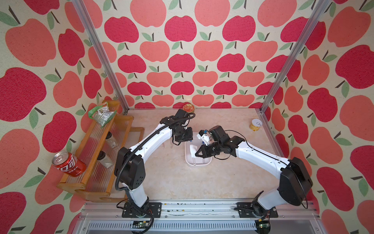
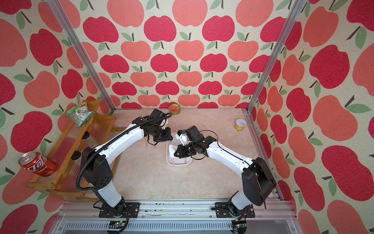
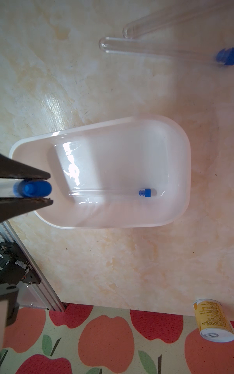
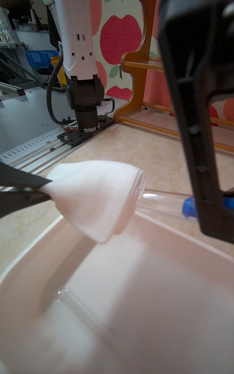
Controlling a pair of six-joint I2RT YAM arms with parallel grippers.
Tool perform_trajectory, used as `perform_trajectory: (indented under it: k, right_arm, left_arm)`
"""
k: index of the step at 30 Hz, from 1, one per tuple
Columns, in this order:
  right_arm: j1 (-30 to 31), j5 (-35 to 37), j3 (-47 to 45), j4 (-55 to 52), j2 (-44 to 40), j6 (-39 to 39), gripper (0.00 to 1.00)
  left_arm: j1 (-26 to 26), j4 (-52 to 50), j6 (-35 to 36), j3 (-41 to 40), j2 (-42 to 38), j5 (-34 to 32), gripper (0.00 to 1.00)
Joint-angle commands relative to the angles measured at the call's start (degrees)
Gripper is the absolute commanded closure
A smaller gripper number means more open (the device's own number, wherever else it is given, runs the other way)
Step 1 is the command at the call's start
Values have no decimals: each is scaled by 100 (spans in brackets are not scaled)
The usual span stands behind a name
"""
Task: Wipe the exteriors of test tubes
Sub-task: Wipe the dirt from the test tube.
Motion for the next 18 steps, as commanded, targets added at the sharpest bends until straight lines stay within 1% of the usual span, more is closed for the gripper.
perform_trajectory:
  k: [1, 9, 18]
  right_arm:
    - [82, 129, -238, -236, -287, -16, 100]
    - [172, 283, -552, -443, -710, -7, 100]
    - [55, 393, -125, -641, -453, -210, 100]
  left_arm:
    - [-14, 40, -109, 197, 69, 96, 95]
    - [-55, 61, -130, 215, 39, 151, 95]
    - [-244, 40, -184, 243, 36, 181, 95]
